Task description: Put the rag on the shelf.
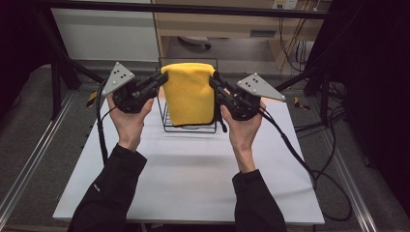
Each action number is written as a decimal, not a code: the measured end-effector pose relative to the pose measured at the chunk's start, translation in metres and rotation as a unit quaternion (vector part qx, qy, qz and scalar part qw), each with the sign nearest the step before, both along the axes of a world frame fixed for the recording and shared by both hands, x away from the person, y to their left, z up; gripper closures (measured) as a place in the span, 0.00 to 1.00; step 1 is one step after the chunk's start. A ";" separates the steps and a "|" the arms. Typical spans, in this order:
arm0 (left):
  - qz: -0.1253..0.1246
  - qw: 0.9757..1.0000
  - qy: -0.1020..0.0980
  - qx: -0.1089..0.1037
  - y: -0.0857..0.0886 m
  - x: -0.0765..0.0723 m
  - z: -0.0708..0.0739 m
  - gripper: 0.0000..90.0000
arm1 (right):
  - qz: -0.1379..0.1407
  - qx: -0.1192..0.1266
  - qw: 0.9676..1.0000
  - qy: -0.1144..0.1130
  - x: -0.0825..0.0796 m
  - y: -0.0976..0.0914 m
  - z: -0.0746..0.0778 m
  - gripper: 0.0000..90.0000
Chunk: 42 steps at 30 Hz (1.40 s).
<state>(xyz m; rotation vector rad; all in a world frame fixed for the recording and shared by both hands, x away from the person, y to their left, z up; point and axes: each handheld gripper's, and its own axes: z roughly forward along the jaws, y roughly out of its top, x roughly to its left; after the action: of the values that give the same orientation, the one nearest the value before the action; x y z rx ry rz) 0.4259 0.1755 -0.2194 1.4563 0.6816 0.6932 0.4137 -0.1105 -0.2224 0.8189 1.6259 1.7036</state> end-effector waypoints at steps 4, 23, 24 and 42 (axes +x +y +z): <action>0.004 1.000 -0.006 0.003 0.001 0.003 0.009 0.93 | -0.002 0.000 1.000 -0.003 0.002 0.001 0.006 0.89; 0.020 1.000 -0.023 -0.007 0.007 0.022 0.045 0.93 | -0.004 0.017 1.000 -0.019 0.025 0.013 0.041 0.89; 0.022 0.999 -0.024 -0.009 0.007 0.023 0.047 0.93 | -0.004 0.018 1.000 -0.020 0.026 0.013 0.043 0.89; 0.040 0.998 -0.041 -0.003 0.007 0.048 0.072 0.93 | -0.011 0.020 0.999 -0.032 0.054 0.018 0.067 0.89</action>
<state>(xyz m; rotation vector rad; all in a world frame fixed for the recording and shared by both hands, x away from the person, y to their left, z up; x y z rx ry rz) 0.4737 0.1824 -0.1470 1.3938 0.6805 0.8066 0.4675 -0.0925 -0.1550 0.7919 1.5395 1.7338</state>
